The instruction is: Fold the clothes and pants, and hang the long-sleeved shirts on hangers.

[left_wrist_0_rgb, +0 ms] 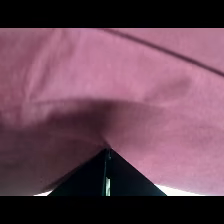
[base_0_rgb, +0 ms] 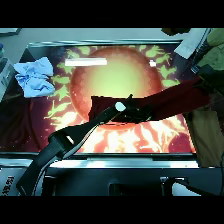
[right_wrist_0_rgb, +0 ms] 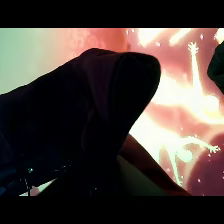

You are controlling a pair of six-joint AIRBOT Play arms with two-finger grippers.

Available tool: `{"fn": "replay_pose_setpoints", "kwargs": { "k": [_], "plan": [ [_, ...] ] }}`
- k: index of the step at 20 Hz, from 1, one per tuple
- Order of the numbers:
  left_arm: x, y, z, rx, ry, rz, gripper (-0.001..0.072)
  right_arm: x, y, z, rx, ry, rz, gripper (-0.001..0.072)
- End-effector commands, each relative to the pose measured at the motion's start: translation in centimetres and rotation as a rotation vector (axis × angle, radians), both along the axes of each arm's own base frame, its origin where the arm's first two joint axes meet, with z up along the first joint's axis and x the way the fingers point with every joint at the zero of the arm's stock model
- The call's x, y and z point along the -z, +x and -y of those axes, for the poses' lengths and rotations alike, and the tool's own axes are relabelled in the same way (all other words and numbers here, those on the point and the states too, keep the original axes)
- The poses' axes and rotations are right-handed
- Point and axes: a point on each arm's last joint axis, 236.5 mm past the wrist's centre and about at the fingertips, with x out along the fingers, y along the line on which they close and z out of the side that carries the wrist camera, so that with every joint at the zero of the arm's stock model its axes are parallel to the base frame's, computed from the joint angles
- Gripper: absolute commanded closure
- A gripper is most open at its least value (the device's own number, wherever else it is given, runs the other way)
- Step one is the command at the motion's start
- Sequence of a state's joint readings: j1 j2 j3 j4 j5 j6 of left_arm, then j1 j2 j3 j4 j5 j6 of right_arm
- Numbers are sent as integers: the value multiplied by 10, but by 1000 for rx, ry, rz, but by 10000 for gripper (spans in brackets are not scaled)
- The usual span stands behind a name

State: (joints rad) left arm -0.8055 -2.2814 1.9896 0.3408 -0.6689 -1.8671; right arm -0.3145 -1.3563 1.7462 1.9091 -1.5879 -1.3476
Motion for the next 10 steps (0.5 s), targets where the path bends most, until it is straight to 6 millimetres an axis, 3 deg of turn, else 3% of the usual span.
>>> {"fn": "replay_pose_setpoints", "kwargs": {
  "k": [1, 3, 6, 8, 10],
  "plan": [
    [-2, -11, 6, 29, -21, -41, 693, -2, -4, -1, 8, 8, -14, 678],
    [-7, -13, -8, 89, -15, -63, 693, -3, -4, -3, 18, 21, -17, 678],
    [-35, 14, -58, 146, 57, 25, 693, -12, 2, -23, 23, 123, 11, 679],
    [-59, 41, -112, 157, 159, 103, 693, -23, 9, -41, 31, 218, 39, 679],
    [-87, 64, -179, 167, 282, 184, 693, -28, 14, -61, 29, 262, 47, 679]
  ]
}}
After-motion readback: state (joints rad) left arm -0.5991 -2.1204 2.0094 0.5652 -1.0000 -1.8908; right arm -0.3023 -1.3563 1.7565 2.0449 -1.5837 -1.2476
